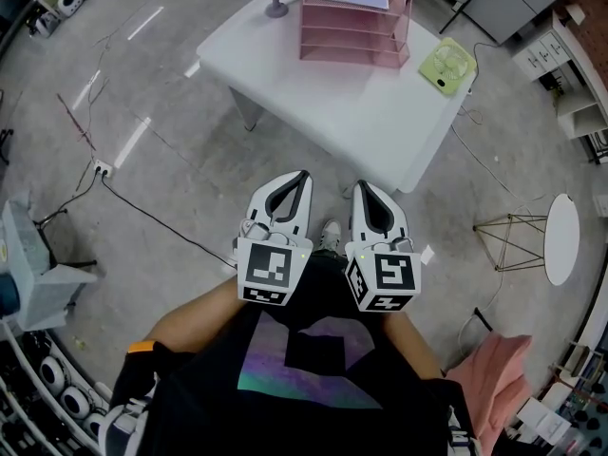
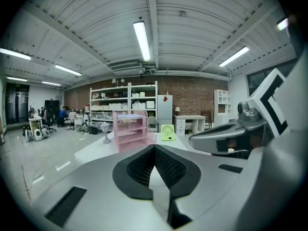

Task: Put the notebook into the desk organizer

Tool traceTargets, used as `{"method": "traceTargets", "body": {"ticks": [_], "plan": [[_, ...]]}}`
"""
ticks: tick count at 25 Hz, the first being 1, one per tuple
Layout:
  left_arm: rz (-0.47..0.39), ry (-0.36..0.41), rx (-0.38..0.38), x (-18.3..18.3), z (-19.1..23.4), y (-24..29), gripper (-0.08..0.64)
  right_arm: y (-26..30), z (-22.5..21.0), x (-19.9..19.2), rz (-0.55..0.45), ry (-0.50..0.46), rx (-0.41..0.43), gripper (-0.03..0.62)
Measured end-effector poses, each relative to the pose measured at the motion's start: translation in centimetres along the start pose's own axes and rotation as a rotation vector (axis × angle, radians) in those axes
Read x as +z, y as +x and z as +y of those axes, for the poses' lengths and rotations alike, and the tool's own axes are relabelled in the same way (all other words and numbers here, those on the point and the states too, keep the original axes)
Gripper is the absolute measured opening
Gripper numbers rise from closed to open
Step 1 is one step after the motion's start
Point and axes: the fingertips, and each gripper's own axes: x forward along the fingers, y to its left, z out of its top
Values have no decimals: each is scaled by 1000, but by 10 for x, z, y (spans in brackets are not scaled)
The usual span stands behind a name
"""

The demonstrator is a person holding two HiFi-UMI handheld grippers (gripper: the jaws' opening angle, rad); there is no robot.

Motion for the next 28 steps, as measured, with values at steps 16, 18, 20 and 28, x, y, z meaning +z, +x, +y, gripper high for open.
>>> {"method": "traceTargets", "body": {"ticks": [16, 18, 20, 28], "plan": [[-5, 25, -8, 5, -4, 2, 8, -3, -7, 2, -12, 11, -11, 17], [-5, 26, -8, 5, -5, 2, 8, -4, -7, 2, -11, 12, -11, 17], [-4, 27, -8, 5, -5, 3, 8, -3, -8, 1, -11, 12, -10, 17], [-1, 24, -6, 4, -5, 3, 8, -2, -7, 0, -8, -3, -6, 15]]}}
